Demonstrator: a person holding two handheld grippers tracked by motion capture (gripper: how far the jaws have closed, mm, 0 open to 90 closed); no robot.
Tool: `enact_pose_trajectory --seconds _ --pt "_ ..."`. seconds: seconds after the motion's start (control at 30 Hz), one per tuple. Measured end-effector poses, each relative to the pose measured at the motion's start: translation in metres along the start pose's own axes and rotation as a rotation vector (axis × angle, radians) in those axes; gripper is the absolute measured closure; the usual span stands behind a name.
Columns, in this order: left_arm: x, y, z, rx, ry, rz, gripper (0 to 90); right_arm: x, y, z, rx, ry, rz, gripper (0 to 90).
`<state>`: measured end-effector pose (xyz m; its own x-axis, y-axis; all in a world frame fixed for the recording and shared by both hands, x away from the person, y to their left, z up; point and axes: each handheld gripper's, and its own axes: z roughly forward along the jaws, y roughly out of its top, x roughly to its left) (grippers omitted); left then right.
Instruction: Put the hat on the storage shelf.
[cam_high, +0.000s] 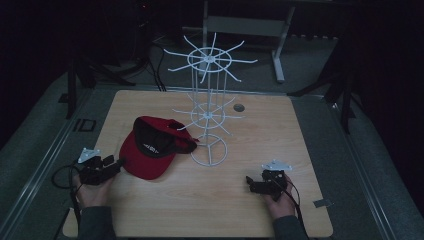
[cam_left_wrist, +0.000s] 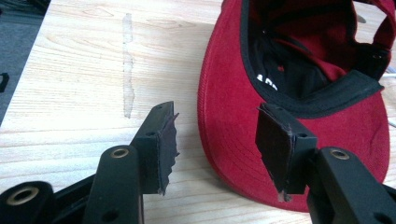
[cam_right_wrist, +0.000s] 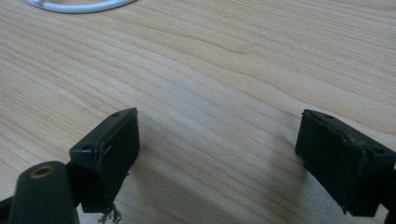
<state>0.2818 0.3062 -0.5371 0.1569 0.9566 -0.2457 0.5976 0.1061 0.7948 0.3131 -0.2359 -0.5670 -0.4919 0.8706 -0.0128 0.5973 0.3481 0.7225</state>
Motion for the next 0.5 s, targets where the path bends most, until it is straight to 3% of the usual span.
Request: enact_pose_trajectory --seconds 0.5 --pt "0.0004 0.0084 0.0023 0.013 0.006 0.019 46.1 0.0001 0.0000 0.0000 0.001 0.000 0.001 13.5"
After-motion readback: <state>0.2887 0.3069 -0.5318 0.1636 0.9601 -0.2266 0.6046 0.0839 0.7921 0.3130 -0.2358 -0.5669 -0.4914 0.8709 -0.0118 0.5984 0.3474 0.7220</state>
